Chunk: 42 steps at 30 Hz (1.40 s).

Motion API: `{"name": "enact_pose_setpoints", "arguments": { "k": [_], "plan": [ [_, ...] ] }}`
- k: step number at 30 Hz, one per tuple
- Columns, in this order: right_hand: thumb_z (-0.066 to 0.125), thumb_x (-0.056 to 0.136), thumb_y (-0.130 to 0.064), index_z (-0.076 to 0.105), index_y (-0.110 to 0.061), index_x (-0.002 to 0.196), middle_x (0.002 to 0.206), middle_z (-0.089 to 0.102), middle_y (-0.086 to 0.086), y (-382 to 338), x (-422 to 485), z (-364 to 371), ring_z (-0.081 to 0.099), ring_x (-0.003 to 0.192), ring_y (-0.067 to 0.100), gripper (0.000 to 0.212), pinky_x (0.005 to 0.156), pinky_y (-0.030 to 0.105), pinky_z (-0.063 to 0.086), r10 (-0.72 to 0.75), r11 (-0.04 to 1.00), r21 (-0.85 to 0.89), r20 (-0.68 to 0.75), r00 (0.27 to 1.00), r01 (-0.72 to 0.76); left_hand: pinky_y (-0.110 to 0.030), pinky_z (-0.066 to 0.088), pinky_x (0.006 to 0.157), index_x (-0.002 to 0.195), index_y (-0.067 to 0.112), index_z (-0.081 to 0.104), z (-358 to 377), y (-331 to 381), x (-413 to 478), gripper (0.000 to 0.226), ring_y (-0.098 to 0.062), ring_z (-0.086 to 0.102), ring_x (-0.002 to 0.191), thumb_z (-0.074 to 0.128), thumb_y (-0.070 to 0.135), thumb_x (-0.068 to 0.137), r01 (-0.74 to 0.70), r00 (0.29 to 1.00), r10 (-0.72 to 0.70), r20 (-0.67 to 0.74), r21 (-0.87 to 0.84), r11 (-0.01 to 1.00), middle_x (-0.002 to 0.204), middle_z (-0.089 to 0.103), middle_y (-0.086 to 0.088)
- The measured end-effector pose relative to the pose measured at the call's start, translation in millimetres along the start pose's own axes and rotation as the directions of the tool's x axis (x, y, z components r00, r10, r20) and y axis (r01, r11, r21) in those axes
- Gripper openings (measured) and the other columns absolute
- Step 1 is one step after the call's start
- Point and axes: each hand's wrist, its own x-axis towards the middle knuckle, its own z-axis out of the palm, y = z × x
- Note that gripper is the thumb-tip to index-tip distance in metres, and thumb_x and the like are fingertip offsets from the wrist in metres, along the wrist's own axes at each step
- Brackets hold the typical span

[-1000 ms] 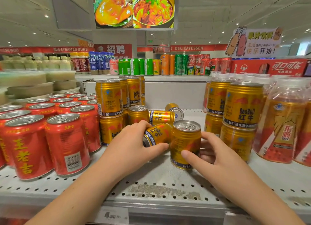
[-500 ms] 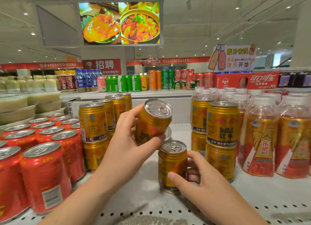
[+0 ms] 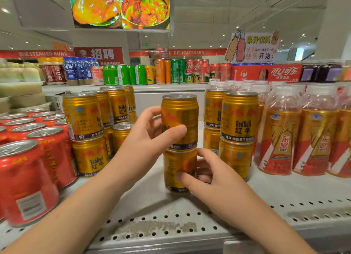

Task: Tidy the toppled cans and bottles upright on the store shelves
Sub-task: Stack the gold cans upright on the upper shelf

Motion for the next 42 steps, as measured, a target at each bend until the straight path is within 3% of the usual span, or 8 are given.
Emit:
{"name": "enact_pose_setpoints", "arguments": {
  "k": [6,9,13,19,22,25,32,42],
  "plan": [
    [0.065,0.081,-0.062,0.051,-0.052,0.118,0.108,0.067,-0.029,0,-1,0,0.065,0.093,-0.009,0.041,0.084,0.026,0.053,-0.029,0.996,-0.080,-0.039,0.999,0.026,-0.013,0.054,0.078,0.109,0.054,0.065,10,-3,-1,0.023,0.004,0.067,0.105,0.072,0.055,0.087,0.014,0.999,-0.020,0.044,0.136,0.991,0.116,0.071,0.020],
    [0.064,0.085,-0.058,0.050,-0.052,0.121,0.114,0.064,-0.028,1,0,1,0.063,0.096,-0.011,0.039,0.082,0.022,0.053,-0.038,0.993,-0.110,-0.052,0.998,0.033,-0.012,0.054,0.073,0.113,0.050,0.061,13,-9,-5,0.041,0.009,0.066,0.099,0.079,0.060,0.077,0.013,1.000,-0.010,-0.012,0.272,0.962,0.108,0.070,0.025],
    [0.063,0.088,-0.055,0.049,-0.053,0.121,0.118,0.060,-0.027,2,0,2,0.062,0.097,-0.009,0.035,0.084,0.022,0.054,-0.031,0.988,-0.151,-0.082,0.996,0.019,-0.037,0.057,0.092,0.126,0.033,0.051,8,-13,-6,0.067,-0.005,0.072,0.103,0.087,0.052,0.073,0.109,0.994,-0.106,-0.030,0.132,0.985,0.111,0.076,0.014],
    [0.061,0.092,-0.048,0.039,-0.047,0.131,0.122,0.057,-0.024,1,-6,4,0.061,0.106,0.000,0.044,0.086,0.029,0.057,-0.077,0.957,-0.291,-0.219,0.973,0.010,-0.017,0.056,0.085,0.121,0.030,0.065,19,-13,-3,0.035,-0.001,0.069,0.104,0.077,0.038,0.088,0.078,0.996,-0.082,0.020,0.149,0.986,0.113,0.074,0.015],
    [0.059,0.093,-0.048,0.026,-0.038,0.148,0.136,0.046,-0.019,0,-14,4,0.053,0.118,0.004,0.066,0.091,0.022,0.048,-0.218,0.868,-0.495,-0.338,0.916,0.024,-0.027,0.057,0.092,0.123,0.030,0.067,22,-13,0,0.033,-0.006,0.069,0.107,0.073,0.039,0.092,0.076,0.996,-0.083,0.035,0.173,0.982,0.113,0.075,0.011],
    [0.059,0.091,-0.039,0.042,-0.036,0.134,0.114,0.048,-0.019,-2,-23,2,0.052,0.101,0.003,0.046,0.080,0.019,0.047,-0.388,0.822,-0.556,-0.389,0.835,0.123,-0.032,0.057,0.094,0.121,0.031,0.068,23,-14,0,0.031,-0.008,0.069,0.107,0.073,0.040,0.092,0.064,0.997,-0.070,0.028,0.182,0.981,0.111,0.075,0.011],
    [0.052,0.094,-0.036,0.054,-0.040,0.108,0.091,0.051,-0.022,-6,-29,5,0.054,0.084,0.002,0.015,0.059,0.017,0.046,-0.442,0.803,-0.538,-0.247,0.862,0.258,-0.032,0.056,0.098,0.125,0.027,0.066,29,-17,5,0.033,-0.009,0.069,0.110,0.073,0.037,0.093,0.091,0.993,-0.099,0.061,0.119,0.989,0.115,0.075,0.009],
    [0.033,0.092,-0.049,0.057,-0.039,0.093,0.084,0.052,-0.019,-10,-27,4,0.054,0.078,0.005,0.026,0.058,0.022,0.045,-0.405,0.790,-0.546,-0.122,0.906,0.280,-0.026,0.055,0.095,0.131,0.032,0.061,37,-23,16,0.044,-0.005,0.067,0.114,0.073,0.045,0.091,0.116,0.985,-0.130,0.117,0.119,0.986,0.121,0.072,0.013]
  ]
}}
